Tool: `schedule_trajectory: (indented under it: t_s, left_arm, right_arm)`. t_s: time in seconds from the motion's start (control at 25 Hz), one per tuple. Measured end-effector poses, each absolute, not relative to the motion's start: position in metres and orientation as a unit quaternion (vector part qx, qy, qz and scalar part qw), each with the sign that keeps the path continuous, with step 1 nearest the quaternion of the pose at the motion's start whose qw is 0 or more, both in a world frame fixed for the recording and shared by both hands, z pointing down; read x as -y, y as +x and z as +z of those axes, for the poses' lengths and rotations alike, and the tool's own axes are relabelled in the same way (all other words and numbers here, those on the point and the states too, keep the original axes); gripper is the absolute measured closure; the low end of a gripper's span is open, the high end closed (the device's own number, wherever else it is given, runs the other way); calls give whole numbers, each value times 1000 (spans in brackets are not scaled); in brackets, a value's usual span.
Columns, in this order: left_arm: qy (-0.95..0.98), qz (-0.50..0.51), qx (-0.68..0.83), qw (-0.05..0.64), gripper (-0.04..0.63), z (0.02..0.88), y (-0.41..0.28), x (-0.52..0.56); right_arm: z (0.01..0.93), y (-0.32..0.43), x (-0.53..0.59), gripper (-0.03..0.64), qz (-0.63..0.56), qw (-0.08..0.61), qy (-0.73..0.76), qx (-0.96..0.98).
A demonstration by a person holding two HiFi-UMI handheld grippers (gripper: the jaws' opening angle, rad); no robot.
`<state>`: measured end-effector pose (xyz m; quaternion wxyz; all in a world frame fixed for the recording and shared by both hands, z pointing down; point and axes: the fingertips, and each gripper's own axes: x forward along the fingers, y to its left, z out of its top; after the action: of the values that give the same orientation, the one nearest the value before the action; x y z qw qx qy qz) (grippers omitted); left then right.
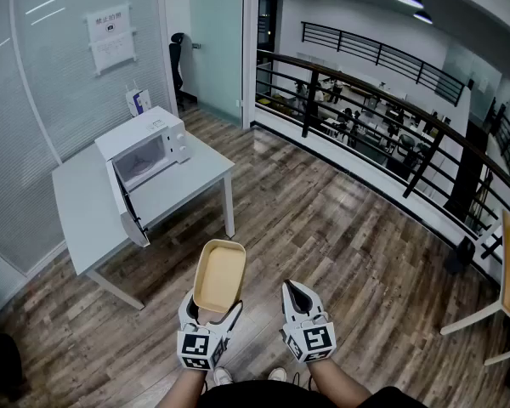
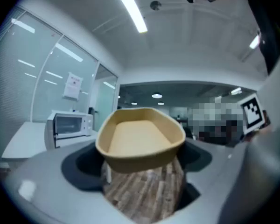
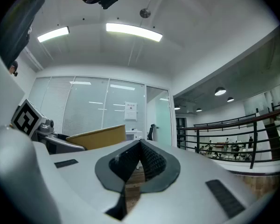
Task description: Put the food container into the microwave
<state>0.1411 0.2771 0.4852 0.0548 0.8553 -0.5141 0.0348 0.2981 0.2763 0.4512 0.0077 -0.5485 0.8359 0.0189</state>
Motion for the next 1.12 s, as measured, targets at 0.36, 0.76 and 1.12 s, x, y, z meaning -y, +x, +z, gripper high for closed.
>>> schedule_trajectory:
  t_s: [0.36,0.76,1.12]
  left_arm:
    - [858,33,510,52,110,485,127,-281]
    - [860,26,508,52,109,485,91,-286]
    - [867,24,496,53,109,492,47,-291]
  right_arm:
    - [445,277,-280,618,29,5,-549,-836]
    - [450,241,-282,618,12,-3,-556,-831]
    - [456,199,-290,618,-6,4,-572,-820]
